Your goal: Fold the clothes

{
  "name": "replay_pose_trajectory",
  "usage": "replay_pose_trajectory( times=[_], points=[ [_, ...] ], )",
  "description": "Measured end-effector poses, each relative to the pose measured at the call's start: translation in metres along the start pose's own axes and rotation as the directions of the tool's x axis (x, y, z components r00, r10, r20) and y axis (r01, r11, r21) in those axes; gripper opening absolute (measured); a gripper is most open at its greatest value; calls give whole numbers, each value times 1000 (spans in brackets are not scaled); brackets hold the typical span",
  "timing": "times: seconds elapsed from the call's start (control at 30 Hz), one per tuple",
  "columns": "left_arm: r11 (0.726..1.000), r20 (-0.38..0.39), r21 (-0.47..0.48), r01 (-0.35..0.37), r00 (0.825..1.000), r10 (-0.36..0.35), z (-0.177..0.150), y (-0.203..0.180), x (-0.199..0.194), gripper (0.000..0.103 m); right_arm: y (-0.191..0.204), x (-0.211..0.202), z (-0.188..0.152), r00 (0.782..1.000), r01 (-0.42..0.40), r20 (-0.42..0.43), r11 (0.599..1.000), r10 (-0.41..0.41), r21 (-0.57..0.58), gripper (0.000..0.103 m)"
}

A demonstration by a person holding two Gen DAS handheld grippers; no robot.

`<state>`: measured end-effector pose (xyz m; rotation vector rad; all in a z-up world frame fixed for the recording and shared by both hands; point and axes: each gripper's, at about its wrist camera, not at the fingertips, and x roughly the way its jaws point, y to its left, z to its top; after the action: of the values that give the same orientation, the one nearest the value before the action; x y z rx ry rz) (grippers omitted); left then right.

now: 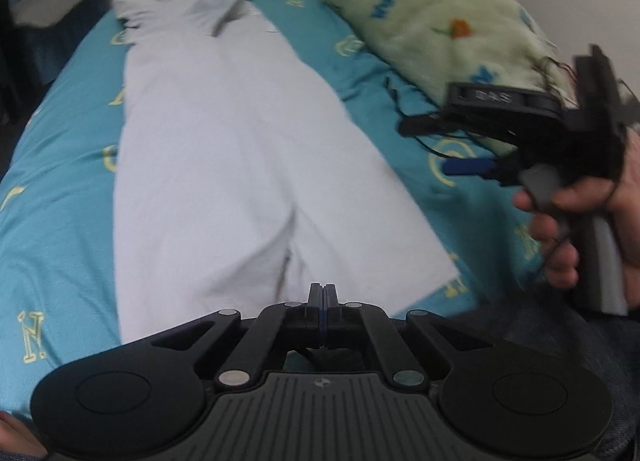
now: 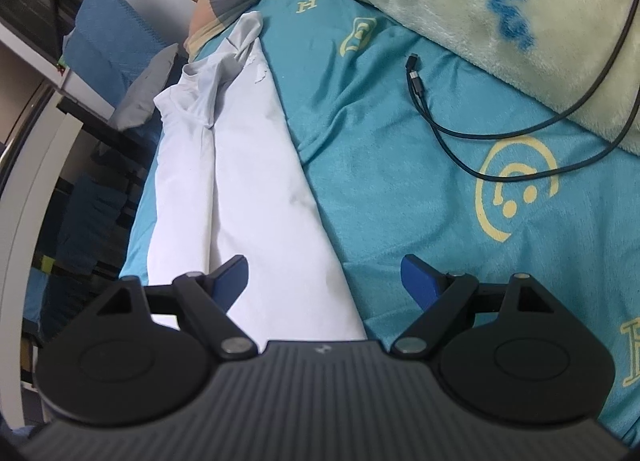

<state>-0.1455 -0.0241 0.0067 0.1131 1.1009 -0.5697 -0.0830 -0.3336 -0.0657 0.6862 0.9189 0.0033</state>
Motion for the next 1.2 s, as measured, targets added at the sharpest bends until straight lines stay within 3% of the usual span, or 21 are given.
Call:
replay_pose_trajectory(
  times=[0.07,0.1,0.13,0.2,0.33,0.4,0.5,0.57,0.7,0.73,0.93,1.07,1.1,1.2],
  points=[
    [998,-25,-44,-50,998,49,3,8,4,22,-1,0,0,1000,0,-3,1000,0,5,85],
    [993,-43,-86,-78,996,74,3,18,6,50,-1,1,0,1000,0,-4,1000,0,6,85],
    [986,-58,-138,-90,995,83,4,30,7,71,-1,1,0,1000,-2,-5,1000,2,6,85],
    [969,-76,-232,-86,995,70,7,52,8,77,-1,1,0,1000,-4,-5,1000,4,2,85],
    [939,-93,-336,-76,995,47,15,85,17,76,-1,2,0,1000,-6,-7,1000,6,3,85],
    [925,-112,-374,-62,994,22,15,95,27,71,-3,4,1,1000,-5,-11,1000,5,14,85],
    [922,-138,-385,-34,990,-21,13,97,39,66,-5,6,1,1000,-3,-17,999,4,32,85],
    [935,-135,-352,-37,991,-11,12,92,40,56,-6,6,1,1000,-3,-18,999,4,37,85],
    [961,-89,-275,-30,996,6,9,80,33,17,-7,7,1,1000,-2,-21,999,3,45,85],
    [966,-75,-258,-29,997,10,9,78,30,14,-7,7,1,1000,-2,-22,999,3,45,85],
    [987,-24,-137,-86,996,84,2,57,14,13,-7,6,0,1000,-1,-25,999,2,44,85],
    [985,-37,-136,-109,994,105,-1,56,10,16,-8,5,0,1000,1,-25,999,1,53,85],
    [983,-44,-147,-108,994,103,-1,58,10,20,-8,5,0,1000,0,-25,999,1,53,85],
    [978,-51,-173,-117,993,110,1,63,14,51,-8,7,0,1000,0,-29,999,2,52,85]
  ],
)
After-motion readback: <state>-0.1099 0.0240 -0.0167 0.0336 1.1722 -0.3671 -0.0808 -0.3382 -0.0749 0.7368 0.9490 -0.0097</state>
